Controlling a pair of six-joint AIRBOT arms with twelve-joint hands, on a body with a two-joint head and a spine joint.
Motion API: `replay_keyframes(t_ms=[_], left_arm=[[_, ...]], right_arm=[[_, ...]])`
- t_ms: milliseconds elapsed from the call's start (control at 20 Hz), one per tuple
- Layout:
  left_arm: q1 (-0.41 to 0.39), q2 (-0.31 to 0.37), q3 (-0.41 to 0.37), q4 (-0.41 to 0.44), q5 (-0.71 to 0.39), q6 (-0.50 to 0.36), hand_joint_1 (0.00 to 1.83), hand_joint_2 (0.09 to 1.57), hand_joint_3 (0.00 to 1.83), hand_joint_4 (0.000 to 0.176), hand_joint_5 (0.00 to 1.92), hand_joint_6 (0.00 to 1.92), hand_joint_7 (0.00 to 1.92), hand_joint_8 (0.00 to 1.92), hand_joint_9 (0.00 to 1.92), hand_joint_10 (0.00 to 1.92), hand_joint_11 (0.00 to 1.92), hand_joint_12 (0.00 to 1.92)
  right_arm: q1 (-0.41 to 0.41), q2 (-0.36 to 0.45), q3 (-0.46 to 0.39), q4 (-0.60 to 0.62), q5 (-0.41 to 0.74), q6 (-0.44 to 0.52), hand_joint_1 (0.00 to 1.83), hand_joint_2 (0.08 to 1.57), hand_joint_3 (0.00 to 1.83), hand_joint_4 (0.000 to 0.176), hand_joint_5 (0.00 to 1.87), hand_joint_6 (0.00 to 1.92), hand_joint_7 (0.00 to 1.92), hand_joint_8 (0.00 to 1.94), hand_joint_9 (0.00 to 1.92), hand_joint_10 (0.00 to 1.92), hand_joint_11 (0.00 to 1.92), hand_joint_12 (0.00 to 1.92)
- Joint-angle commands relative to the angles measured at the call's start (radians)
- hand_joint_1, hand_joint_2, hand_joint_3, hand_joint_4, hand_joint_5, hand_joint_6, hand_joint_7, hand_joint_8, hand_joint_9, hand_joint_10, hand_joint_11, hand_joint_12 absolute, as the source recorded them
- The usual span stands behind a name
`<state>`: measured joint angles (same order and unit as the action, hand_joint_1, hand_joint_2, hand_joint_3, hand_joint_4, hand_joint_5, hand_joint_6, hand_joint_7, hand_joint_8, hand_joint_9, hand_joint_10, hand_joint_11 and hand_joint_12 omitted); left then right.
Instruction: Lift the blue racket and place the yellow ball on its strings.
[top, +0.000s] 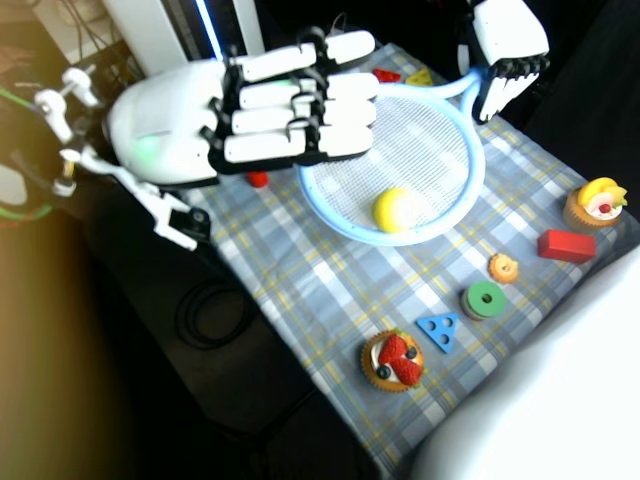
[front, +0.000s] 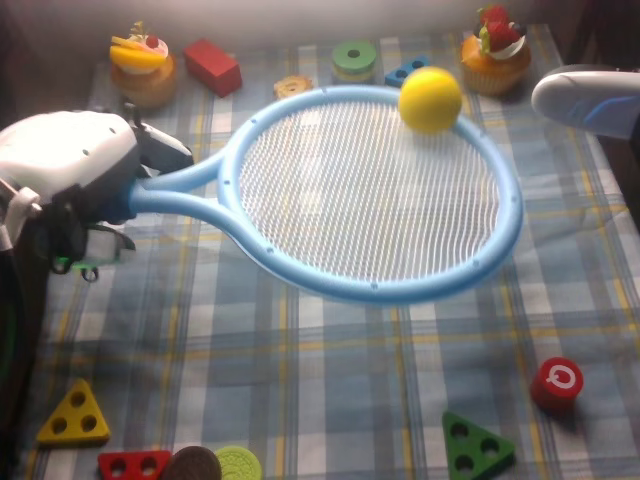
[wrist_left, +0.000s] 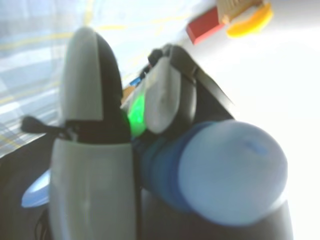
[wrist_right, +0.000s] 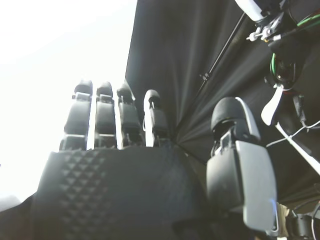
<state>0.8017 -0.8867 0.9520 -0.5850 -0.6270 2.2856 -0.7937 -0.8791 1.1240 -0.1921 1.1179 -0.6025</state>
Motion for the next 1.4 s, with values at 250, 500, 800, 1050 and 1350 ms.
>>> replay_keyframes(t_ms=[250,500,800,1050,1350], left_arm=[[-0.019,-0.021,0.023,0.021,-0.068,0.006,1.57,1.28,0.01,0.159,0.85,1.92,1.2,1.92,1.49,1.92,1.53,1.92],[-0.019,-0.032,0.032,0.014,-0.061,0.007,1.58,1.24,0.0,0.166,0.8,1.92,1.1,1.92,1.41,1.92,1.45,1.92],[-0.018,-0.044,0.03,-0.047,-0.061,0.107,1.62,1.19,0.0,0.143,0.68,1.92,1.03,1.92,1.36,1.92,1.39,1.92],[-0.008,-0.046,0.031,-0.077,-0.069,0.107,1.63,1.14,0.0,0.091,0.69,1.92,0.8,1.92,1.08,1.92,1.07,1.92],[0.004,-0.046,0.027,-0.106,-0.083,0.107,1.03,1.21,0.0,0.0,0.77,1.35,0.61,1.58,0.7,1.68,0.73,1.72]], right_arm=[[0.004,-0.016,0.013,0.035,0.133,0.003,0.04,1.23,0.01,0.137,0.02,0.0,0.07,0.0,0.02,0.01,0.0,0.0],[-0.001,-0.019,0.014,0.037,0.136,0.003,0.0,1.24,0.01,0.136,0.01,0.0,0.08,0.01,0.02,0.0,0.0,0.0],[-0.006,-0.016,0.013,0.039,0.138,0.005,0.01,1.25,0.0,0.132,0.02,0.0,0.08,0.01,0.02,0.0,0.0,0.0],[-0.008,-0.014,0.012,0.041,0.139,0.008,0.04,1.24,0.0,0.138,0.04,0.0,0.1,0.01,0.01,0.0,0.0,0.0],[-0.014,-0.013,0.011,0.047,0.141,0.008,0.09,1.26,0.0,0.131,0.05,0.0,0.08,0.0,0.02,0.0,0.0,0.0]])
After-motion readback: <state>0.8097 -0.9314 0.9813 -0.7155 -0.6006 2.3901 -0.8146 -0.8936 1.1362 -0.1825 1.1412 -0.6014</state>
